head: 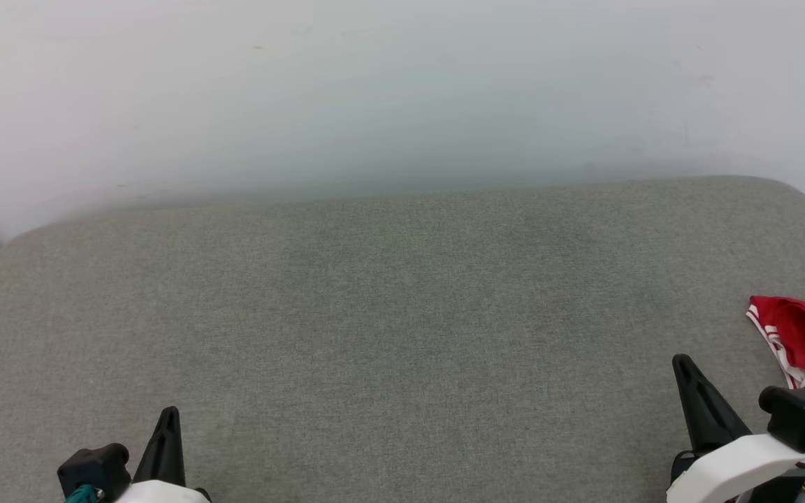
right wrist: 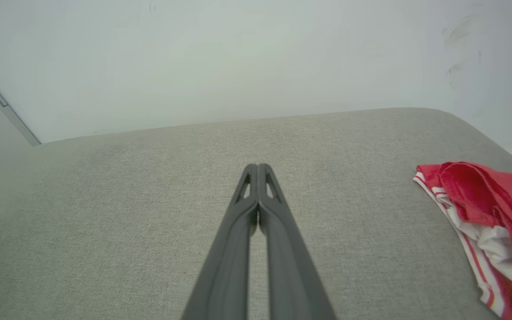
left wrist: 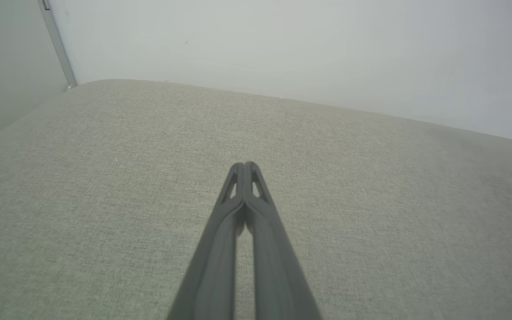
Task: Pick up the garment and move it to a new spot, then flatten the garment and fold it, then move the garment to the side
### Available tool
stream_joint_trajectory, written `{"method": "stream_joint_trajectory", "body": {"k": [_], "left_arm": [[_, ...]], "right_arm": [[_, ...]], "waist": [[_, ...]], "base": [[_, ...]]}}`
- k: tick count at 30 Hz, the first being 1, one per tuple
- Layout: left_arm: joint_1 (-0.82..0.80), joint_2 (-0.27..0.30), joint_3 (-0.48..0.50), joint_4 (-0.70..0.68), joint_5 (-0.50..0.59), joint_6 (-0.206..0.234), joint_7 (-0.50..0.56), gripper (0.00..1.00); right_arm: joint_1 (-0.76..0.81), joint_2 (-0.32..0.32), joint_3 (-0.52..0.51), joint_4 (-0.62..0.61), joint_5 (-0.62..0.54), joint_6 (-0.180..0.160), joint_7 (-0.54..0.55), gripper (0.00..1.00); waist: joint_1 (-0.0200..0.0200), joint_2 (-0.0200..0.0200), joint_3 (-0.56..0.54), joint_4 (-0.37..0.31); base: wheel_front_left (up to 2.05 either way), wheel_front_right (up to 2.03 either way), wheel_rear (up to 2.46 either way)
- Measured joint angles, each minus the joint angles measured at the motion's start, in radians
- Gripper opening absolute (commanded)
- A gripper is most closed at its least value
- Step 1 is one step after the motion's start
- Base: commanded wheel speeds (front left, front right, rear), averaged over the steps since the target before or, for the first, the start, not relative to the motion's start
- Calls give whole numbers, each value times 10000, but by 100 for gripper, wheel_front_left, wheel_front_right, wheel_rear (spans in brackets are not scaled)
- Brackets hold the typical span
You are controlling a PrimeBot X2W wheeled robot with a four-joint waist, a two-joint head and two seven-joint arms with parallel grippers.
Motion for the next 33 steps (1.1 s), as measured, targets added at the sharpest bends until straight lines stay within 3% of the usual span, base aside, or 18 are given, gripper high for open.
{"method": "stream_joint_trajectory", "body": {"k": [33], "left_arm": [[-668,-986,1200,311,-4282,-1168,1262,0]], "right_arm": [[-613,161,-355,1041,5503,-2,184,0]], "waist": [[1,1,141,137]], "base": [[0,0,0]]}}
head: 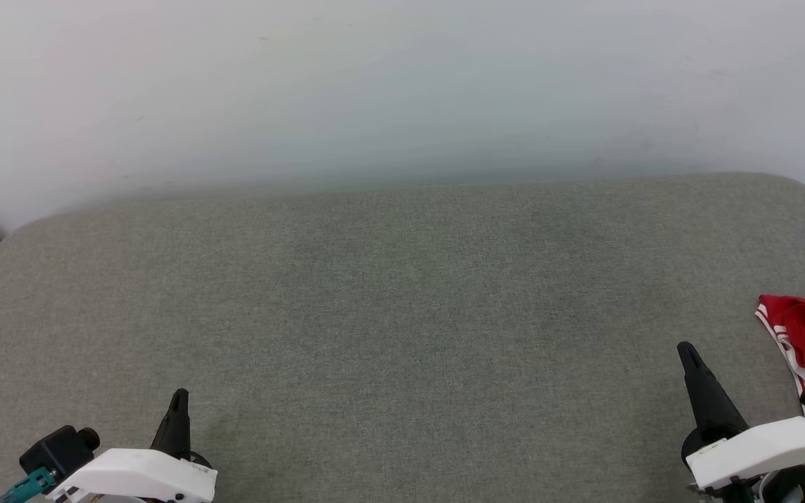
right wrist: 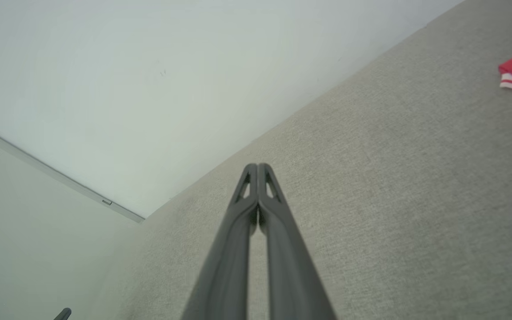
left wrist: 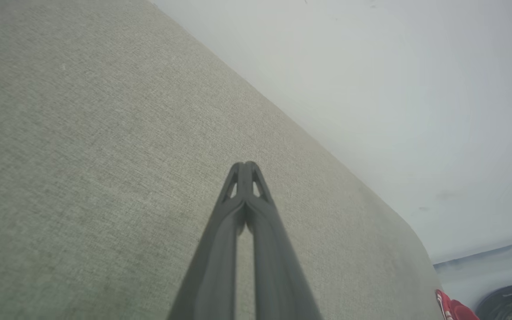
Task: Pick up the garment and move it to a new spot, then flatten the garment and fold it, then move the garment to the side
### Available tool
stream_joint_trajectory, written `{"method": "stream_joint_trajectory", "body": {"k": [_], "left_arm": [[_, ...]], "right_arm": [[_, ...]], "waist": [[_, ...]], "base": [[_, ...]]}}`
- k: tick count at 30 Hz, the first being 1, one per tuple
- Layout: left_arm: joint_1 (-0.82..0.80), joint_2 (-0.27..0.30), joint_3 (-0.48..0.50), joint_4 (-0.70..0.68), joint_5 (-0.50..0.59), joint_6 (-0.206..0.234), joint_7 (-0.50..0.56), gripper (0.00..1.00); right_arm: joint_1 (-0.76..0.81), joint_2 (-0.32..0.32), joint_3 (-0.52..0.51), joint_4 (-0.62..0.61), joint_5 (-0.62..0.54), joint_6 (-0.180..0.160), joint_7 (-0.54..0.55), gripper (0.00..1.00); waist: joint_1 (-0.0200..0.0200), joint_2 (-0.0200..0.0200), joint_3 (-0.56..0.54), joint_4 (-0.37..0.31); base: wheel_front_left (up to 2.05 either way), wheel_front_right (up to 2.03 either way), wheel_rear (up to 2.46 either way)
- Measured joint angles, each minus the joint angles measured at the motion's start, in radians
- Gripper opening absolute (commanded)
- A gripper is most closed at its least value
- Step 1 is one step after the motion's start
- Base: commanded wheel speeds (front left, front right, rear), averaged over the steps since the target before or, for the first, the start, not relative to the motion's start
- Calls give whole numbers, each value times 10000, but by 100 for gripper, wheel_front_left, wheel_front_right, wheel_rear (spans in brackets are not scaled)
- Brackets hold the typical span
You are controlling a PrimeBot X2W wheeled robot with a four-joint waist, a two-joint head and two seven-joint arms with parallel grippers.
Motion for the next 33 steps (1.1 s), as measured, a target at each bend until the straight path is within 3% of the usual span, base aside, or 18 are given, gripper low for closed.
{"method": "stream_joint_trajectory", "body": {"k": [33], "left_arm": [[-550,-719,823,176,-3035,-853,882,0]], "right_arm": [[-566,102,-276,754,3871,0,173,0]], "waist": [[0,0,141,136]], "base": [[0,0,0]]}}
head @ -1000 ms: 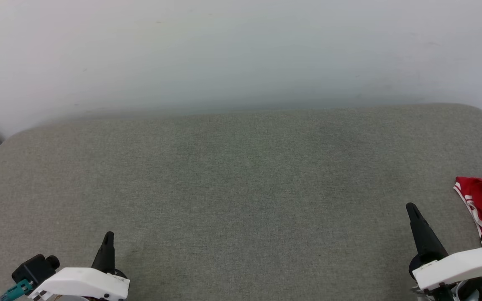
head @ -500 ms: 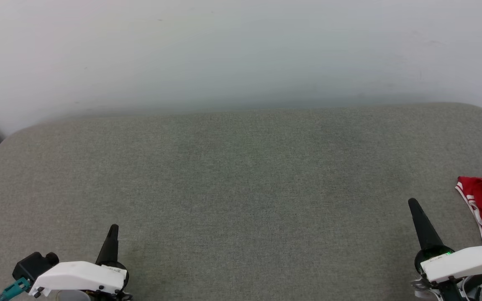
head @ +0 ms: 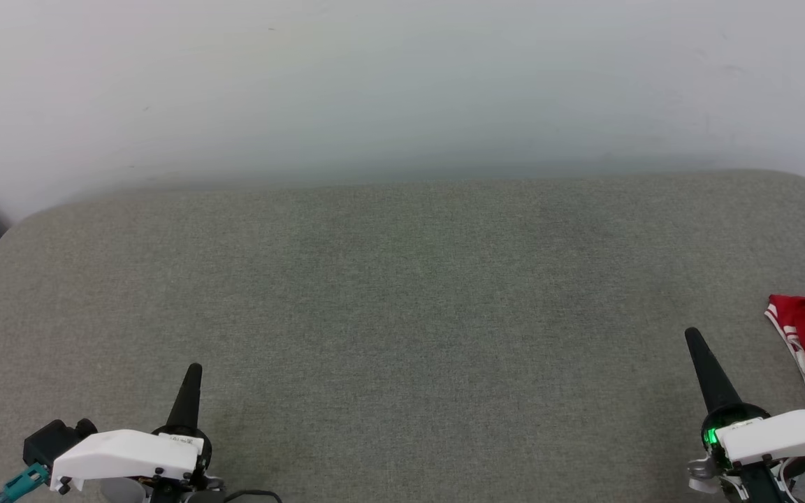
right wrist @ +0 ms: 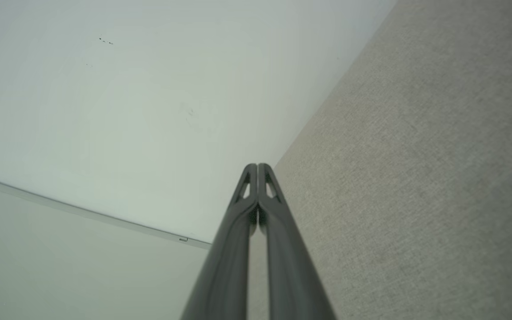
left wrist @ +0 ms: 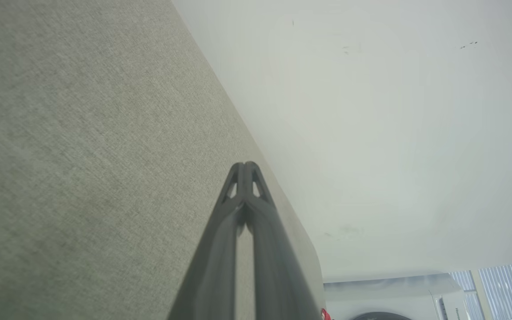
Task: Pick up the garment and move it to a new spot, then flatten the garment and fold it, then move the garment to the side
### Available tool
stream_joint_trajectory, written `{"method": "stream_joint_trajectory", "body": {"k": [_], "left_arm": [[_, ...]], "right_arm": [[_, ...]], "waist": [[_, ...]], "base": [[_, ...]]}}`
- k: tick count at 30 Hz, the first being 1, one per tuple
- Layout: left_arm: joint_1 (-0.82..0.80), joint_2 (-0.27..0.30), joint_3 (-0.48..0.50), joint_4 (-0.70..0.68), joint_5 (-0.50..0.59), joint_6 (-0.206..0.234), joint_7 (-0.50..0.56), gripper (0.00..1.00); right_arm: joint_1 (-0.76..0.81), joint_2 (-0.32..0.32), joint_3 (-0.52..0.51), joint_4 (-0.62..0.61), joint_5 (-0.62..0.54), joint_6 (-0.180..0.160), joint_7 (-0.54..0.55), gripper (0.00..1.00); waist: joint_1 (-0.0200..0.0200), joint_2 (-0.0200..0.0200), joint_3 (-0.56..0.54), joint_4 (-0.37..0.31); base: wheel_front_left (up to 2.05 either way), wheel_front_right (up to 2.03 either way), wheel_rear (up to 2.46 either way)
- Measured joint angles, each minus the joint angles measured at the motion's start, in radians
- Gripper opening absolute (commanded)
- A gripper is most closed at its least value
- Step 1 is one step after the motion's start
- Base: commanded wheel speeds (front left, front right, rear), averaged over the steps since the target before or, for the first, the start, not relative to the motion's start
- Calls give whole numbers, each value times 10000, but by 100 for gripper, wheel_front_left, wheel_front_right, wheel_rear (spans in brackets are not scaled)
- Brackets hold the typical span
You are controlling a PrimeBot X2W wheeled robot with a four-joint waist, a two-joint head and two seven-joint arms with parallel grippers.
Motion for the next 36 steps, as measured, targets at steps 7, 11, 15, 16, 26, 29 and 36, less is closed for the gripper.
{"method": "stream_joint_trajectory", "body": {"k": [7,11,15,16,26,29,36], "left_arm": [[-58,-144,178,36,-527,-140,146,0],[-91,-198,244,50,-815,-201,234,0],[-191,-253,313,65,-1087,-286,303,0],[-213,-270,330,67,-1168,-301,345,0],[-284,-456,529,105,-1824,-497,535,0],[-301,-489,575,121,-2013,-533,577,0],[-425,-575,686,148,-2433,-663,708,0]], "right_arm": [[-87,15,-42,117,685,0,10,0],[-177,23,-63,188,1062,0,15,0],[-204,33,-90,270,1421,0,38,0],[-207,35,-94,288,1515,0,46,0],[-353,48,-157,428,2349,0,61,0],[-387,52,-173,481,2587,0,90,0],[-431,65,-213,596,3129,0,102,0]], "waist": [[0,0,30,29],[0,0,47,46],[0,0,65,62],[0,0,69,66],[0,0,111,108],[0,0,124,120],[0,0,154,149]], "base": [[0,0,0],[0,0,0],[0,0,0],[0,0,0],[0,0,0],[0,0,0],[0,0,0]]}}
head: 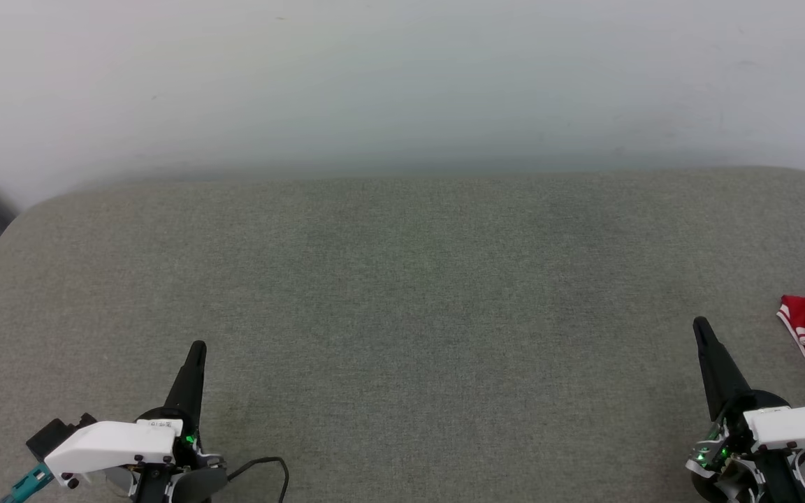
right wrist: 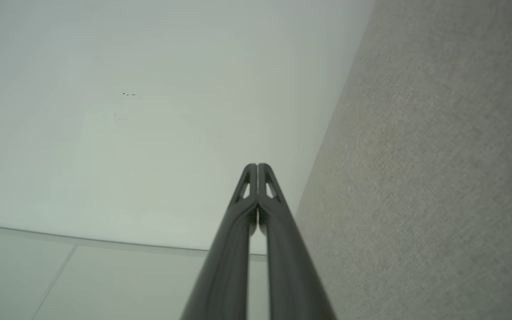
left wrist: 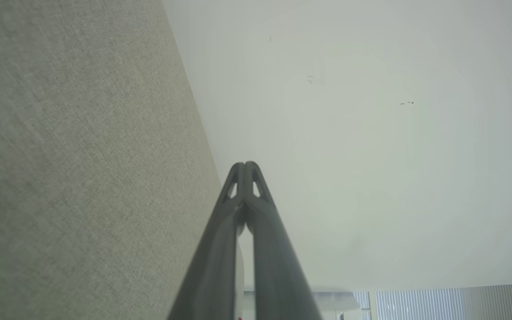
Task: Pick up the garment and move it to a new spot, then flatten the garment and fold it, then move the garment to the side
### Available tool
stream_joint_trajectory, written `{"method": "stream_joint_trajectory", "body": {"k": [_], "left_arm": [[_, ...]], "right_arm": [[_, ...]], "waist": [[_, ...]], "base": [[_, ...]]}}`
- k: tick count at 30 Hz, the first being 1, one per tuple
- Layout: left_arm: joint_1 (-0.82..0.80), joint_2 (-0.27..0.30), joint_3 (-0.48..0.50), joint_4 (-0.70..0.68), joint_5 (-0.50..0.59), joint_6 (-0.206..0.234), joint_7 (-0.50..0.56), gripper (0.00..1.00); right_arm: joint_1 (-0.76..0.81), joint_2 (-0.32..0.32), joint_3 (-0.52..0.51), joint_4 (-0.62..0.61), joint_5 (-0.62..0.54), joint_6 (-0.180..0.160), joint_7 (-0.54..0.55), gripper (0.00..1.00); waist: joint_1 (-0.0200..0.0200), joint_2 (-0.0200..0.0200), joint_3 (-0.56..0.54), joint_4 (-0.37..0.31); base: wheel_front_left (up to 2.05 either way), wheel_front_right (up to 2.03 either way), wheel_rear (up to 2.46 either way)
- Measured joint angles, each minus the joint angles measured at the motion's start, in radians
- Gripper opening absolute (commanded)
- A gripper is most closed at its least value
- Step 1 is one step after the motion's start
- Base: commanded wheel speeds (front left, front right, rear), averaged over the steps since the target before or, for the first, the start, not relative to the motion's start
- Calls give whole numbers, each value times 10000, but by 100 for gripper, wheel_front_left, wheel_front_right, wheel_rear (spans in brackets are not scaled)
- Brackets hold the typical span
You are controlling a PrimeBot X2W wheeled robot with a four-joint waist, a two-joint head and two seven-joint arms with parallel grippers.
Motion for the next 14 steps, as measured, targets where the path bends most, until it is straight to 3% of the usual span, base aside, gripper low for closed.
{"method": "stream_joint_trajectory", "body": {"k": [14], "left_arm": [[-130,-203,221,58,-771,-217,221,0]], "right_arm": [[-164,31,-69,180,1003,0,33,0]], "waist": [[0,0,59,58]], "base": [[0,0,0]]}}
